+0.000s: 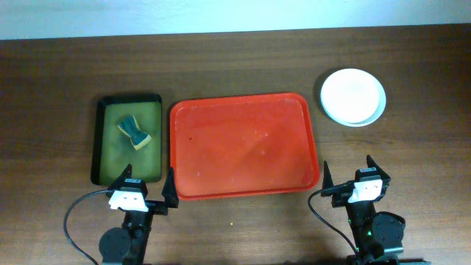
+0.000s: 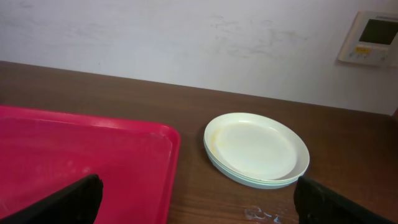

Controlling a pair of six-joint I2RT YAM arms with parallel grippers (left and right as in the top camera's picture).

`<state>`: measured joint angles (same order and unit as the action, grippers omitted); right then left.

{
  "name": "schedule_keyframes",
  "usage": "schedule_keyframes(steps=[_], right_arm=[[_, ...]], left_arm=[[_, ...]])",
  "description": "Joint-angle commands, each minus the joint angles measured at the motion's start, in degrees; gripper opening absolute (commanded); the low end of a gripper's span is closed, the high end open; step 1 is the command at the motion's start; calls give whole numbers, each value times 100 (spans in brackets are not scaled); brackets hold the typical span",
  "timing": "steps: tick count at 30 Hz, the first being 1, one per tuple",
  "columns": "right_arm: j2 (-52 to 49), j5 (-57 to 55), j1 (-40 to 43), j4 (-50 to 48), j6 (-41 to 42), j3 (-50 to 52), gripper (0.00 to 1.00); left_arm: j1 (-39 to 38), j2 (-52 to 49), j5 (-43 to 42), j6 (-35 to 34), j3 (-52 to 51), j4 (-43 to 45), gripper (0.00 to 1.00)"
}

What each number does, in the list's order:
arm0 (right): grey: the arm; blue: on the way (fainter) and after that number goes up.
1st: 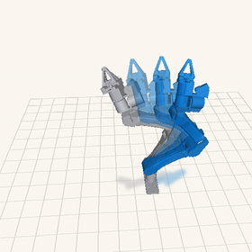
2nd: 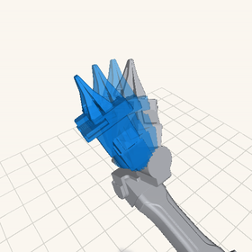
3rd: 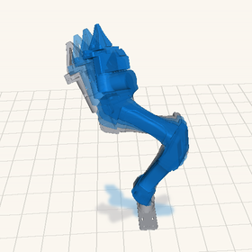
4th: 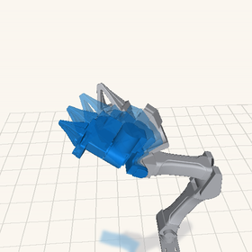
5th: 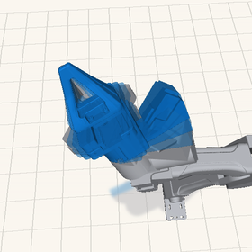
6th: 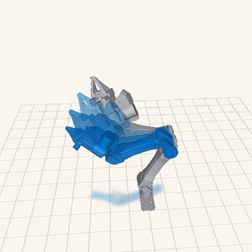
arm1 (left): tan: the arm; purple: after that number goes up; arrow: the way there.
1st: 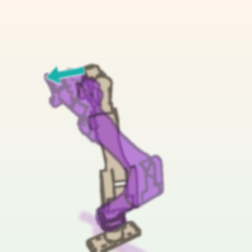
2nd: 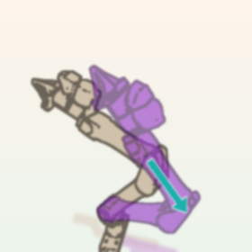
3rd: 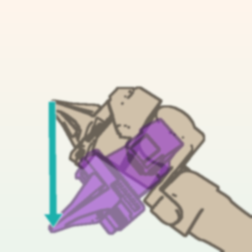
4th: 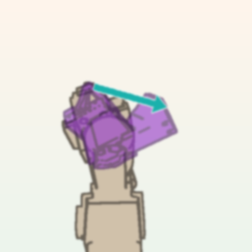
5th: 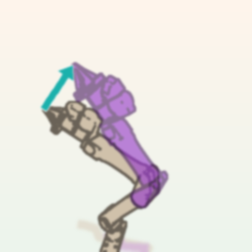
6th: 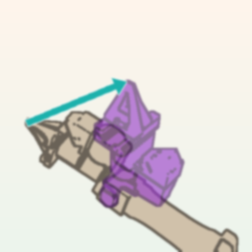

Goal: Clean dirty plates on tray and stack at the side

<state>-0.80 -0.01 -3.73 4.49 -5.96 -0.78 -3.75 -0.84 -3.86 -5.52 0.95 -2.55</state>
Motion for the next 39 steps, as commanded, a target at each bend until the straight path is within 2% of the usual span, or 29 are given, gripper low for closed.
schedule_keyframes(steps=[1,7,39], right_arm=[[39,-70,37,13,61,46,99],[39,-70,37,13,61,46,99],[39,-70,37,13,61,46,99]], left_arm=[[-22,59,501,92,-48,-96,99],[-20,59,603,680,-48,-219,99],[81,55,516,688,-46,-219,99]])
